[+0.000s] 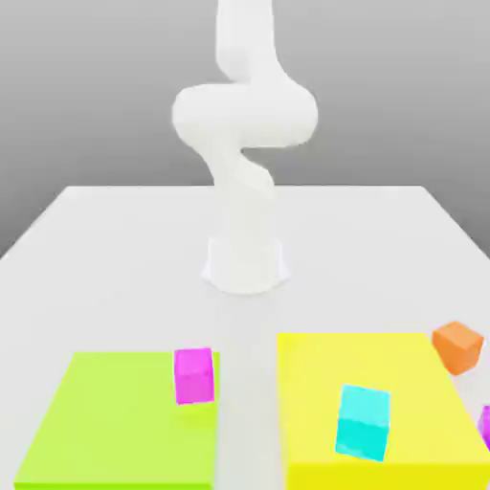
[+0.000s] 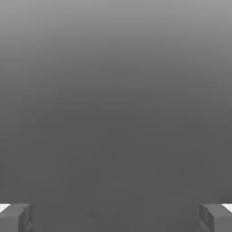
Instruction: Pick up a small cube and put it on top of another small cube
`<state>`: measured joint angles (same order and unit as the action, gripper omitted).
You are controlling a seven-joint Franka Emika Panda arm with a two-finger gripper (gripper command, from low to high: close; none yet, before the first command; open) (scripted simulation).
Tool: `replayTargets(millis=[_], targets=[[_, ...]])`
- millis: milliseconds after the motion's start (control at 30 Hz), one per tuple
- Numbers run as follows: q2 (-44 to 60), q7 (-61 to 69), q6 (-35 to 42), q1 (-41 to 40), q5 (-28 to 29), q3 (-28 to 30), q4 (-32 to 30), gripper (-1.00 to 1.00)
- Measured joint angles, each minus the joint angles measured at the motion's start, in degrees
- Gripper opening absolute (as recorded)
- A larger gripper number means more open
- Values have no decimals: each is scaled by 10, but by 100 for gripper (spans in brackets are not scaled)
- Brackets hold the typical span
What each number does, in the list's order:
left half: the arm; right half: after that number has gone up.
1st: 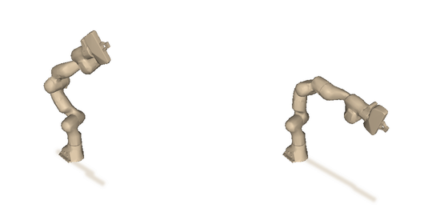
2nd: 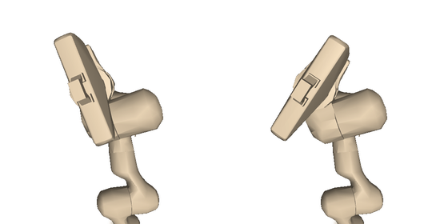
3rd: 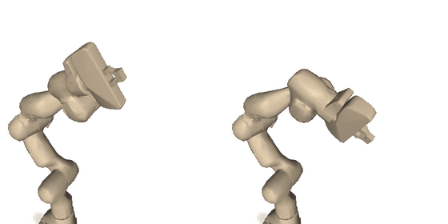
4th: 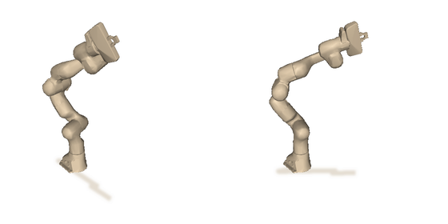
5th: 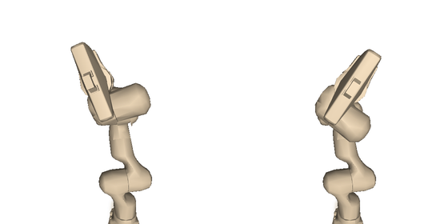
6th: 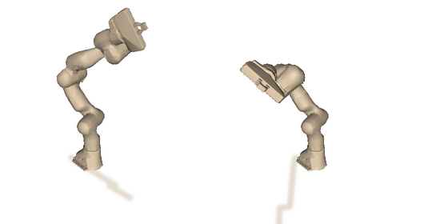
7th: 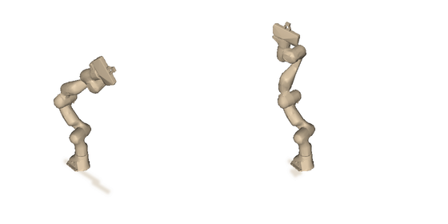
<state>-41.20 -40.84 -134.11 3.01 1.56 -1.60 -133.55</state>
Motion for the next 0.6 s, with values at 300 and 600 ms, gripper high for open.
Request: replayTargets(millis=[300,600], targets=[[199,217,-96,122,54,-60,-69,0],[384,449,-189,243,70,-124,-137,0]])
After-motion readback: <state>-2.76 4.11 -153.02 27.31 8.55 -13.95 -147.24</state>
